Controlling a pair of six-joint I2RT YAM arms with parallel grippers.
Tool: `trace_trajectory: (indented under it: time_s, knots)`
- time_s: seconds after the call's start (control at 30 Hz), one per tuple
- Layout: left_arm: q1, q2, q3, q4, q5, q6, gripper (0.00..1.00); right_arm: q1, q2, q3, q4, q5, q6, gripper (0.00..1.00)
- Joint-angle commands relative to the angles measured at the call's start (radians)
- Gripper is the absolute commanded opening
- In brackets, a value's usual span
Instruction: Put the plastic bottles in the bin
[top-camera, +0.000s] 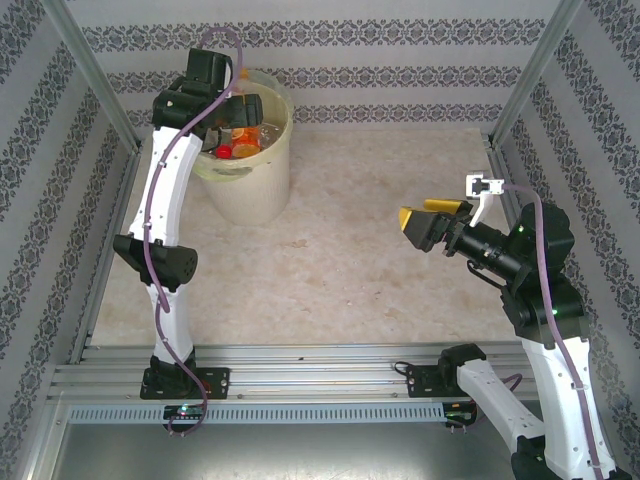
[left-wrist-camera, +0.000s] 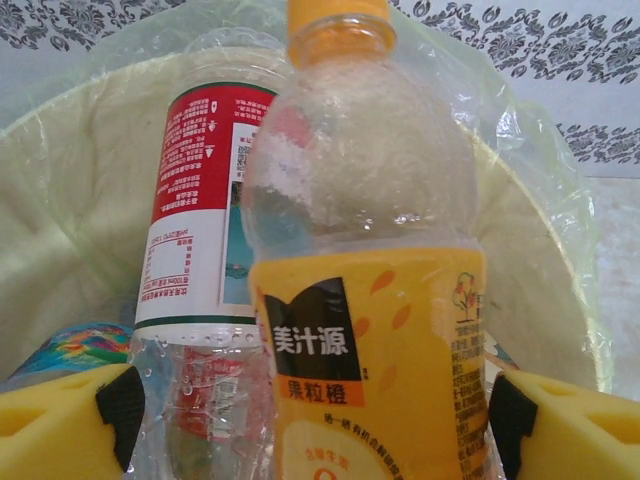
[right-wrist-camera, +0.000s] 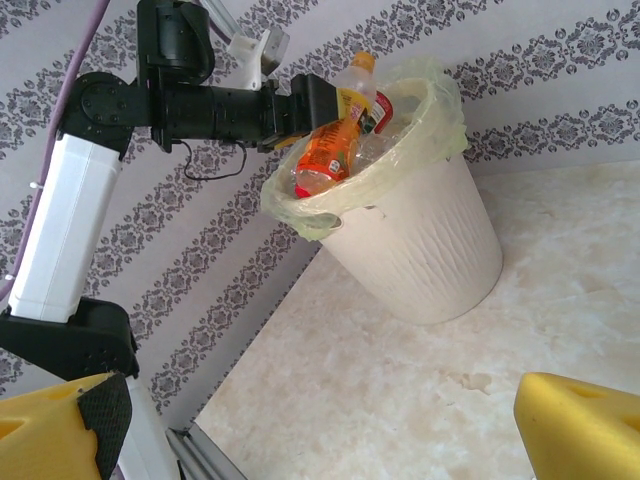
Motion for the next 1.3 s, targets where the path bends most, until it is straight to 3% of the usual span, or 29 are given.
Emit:
trace_trajectory:
  time_s: [0.0,0.13,0.33,0.5,0.9,1.27]
  knots:
    - [0.011,-0.061,0.032,0.013,-0.041,0.021,0.90,0.013,-0.004,0.010,0.003,0.014,-0.013,0.98]
    - [0.010,-0.069,0.027,0.033,-0.057,0.038,0.74,0.013,0.000,0.007,0.001,0.014,-0.013,0.98]
    - [-0.001,-0.045,0.027,0.052,0.042,0.025,0.56,0.013,0.004,0.003,0.006,0.013,-0.010,0.98]
    - [-0.011,-0.010,0.025,0.035,0.052,0.040,0.49,0.013,0.004,0.000,-0.003,0.018,-0.012,0.98]
    - [-0.011,0.062,0.026,0.020,-0.086,0.140,0.46,0.013,0.006,-0.015,-0.001,0.021,-0.011,0.98]
    - [-0.011,0.054,0.044,0.060,-0.079,0.121,0.46,0.013,0.004,-0.027,0.002,0.027,-0.005,0.98]
